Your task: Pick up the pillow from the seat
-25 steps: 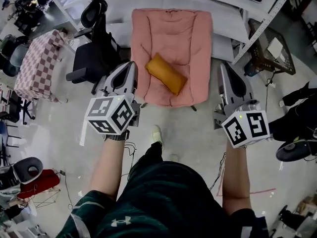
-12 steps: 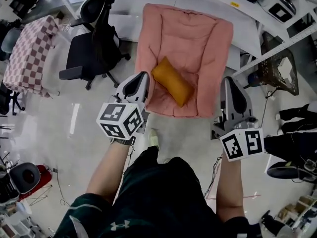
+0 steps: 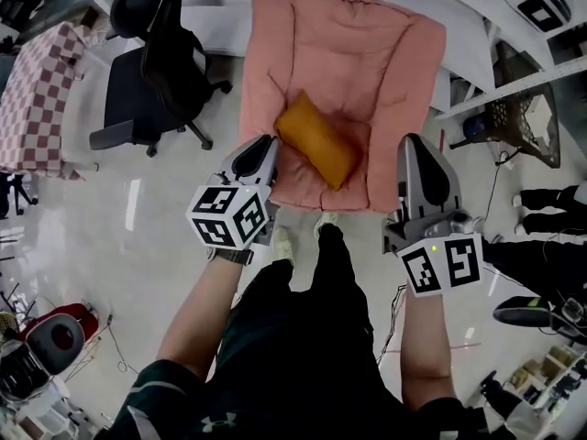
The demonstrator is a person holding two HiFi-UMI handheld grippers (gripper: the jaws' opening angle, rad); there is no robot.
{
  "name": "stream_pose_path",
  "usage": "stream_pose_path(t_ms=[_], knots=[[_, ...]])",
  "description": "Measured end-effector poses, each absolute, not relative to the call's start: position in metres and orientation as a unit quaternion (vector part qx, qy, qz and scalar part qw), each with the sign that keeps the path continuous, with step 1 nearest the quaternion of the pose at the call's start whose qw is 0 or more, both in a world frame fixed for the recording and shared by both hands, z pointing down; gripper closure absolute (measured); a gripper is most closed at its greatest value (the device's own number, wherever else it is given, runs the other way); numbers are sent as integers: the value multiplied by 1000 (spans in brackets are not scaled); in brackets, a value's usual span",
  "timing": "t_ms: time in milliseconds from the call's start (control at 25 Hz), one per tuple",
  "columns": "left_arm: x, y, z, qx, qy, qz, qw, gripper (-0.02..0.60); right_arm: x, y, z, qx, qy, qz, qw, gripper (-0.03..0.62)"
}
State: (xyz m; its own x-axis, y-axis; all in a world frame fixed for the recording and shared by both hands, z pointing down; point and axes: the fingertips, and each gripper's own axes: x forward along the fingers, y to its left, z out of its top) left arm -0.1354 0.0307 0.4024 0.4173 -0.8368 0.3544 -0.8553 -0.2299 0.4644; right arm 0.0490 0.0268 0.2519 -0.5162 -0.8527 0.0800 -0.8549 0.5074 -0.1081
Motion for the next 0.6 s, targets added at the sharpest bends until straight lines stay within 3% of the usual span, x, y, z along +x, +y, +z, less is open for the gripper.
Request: stream_pose_path(t_ms=[600], knots=[[-117, -35, 604, 685, -578, 34, 442, 457, 34, -95, 390, 416, -902, 101, 57, 591]])
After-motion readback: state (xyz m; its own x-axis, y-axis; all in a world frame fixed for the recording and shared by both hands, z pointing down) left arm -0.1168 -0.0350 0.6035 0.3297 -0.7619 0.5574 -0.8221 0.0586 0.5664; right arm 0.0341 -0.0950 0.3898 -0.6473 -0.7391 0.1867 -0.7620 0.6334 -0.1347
